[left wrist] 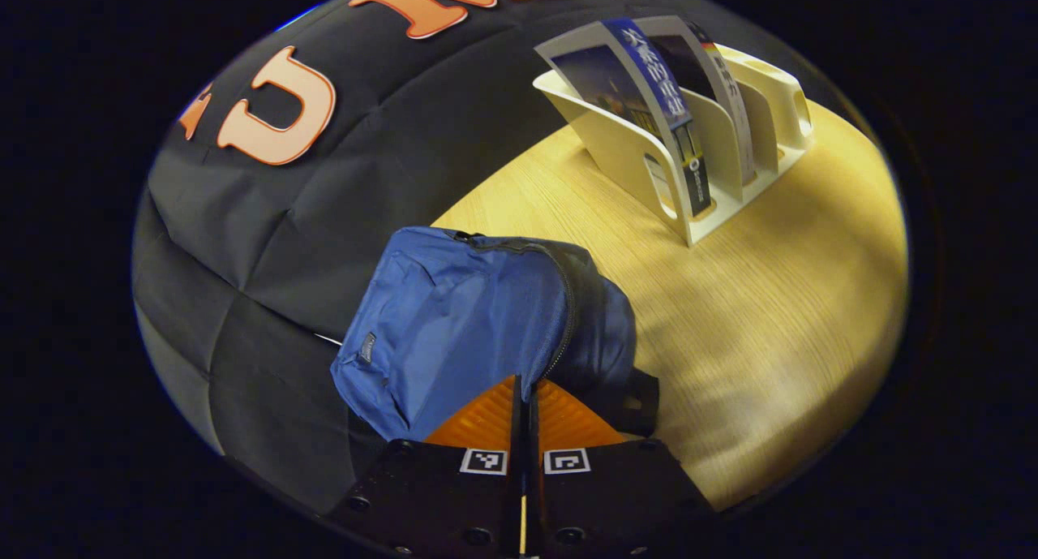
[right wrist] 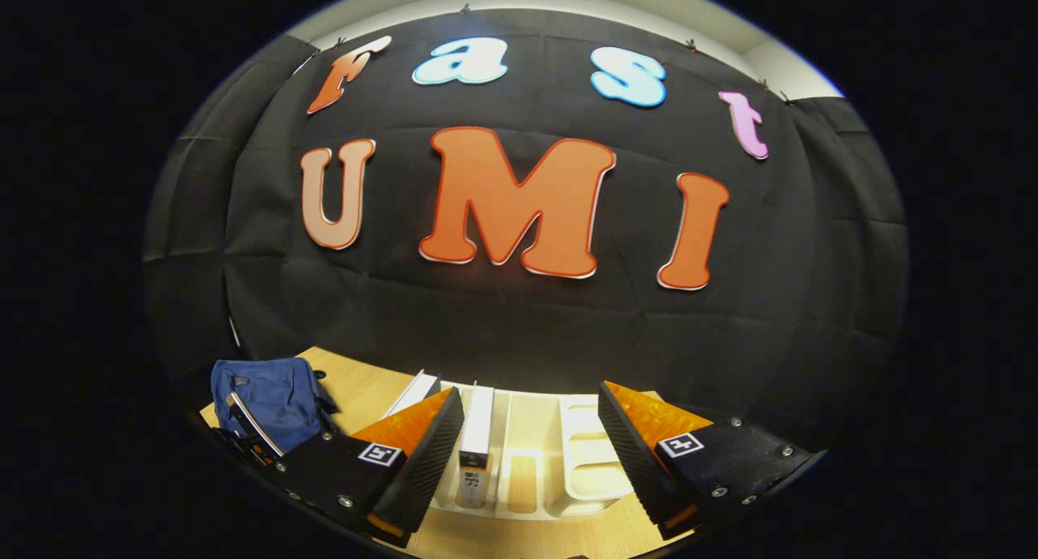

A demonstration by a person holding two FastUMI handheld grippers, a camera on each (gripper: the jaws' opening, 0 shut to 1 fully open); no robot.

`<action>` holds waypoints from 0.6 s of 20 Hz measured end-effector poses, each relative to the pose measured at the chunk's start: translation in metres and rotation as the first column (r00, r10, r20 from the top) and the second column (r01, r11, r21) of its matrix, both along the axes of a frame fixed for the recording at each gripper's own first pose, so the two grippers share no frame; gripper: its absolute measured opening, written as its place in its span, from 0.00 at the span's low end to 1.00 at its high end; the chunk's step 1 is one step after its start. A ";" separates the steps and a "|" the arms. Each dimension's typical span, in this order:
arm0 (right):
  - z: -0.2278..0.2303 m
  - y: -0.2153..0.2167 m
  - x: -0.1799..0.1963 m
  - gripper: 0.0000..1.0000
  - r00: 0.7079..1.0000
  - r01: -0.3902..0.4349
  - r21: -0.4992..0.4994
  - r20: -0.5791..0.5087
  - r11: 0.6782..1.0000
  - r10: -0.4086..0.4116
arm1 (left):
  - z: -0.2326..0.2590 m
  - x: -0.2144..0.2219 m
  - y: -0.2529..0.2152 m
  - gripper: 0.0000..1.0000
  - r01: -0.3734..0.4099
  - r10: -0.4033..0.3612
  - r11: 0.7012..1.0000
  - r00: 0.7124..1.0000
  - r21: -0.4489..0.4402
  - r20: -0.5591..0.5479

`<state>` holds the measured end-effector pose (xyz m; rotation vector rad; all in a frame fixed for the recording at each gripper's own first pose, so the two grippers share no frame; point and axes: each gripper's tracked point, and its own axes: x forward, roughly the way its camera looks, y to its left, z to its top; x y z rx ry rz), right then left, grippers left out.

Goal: Open the schoolbag, grab two books from the bookshelf and put them into the schoolbag.

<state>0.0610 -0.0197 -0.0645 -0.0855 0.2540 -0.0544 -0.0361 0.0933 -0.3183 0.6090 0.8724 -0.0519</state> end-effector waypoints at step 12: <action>-0.045 0.092 0.070 0.99 0.912 -0.176 0.027 -0.371 0.984 0.174 | 0.126 0.051 0.065 0.02 -0.043 0.068 0.974 0.992 -0.223 0.104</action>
